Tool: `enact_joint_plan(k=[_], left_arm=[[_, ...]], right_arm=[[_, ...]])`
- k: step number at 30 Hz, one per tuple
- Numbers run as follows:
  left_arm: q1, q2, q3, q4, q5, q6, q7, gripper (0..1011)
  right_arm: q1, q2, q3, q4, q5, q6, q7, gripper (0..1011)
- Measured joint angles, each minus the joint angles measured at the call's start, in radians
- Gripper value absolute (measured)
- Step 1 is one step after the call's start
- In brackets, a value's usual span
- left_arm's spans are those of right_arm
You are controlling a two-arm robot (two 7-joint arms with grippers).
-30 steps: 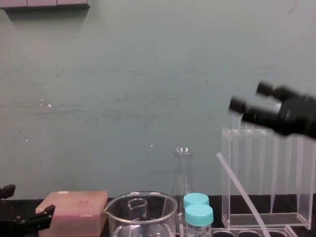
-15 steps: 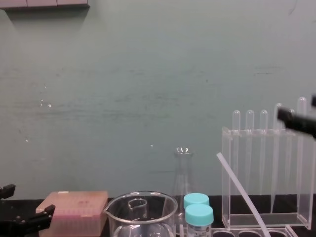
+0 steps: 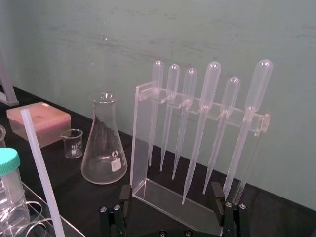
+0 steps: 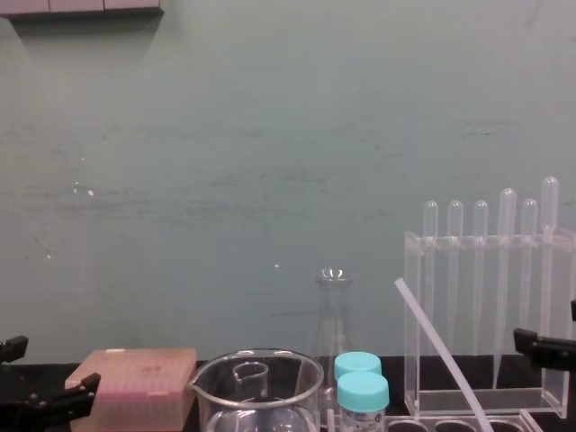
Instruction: Pick up the stirring rod with one hand, then place it down.
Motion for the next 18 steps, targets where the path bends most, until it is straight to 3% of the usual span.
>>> enact_joint_plan(k=[18], left_arm=[[0.0,0.0,0.0,0.0,0.0,0.0,0.0,1000]], right_arm=[[0.001,-0.001,0.002,0.0,0.004,-0.012,0.001,1003]])
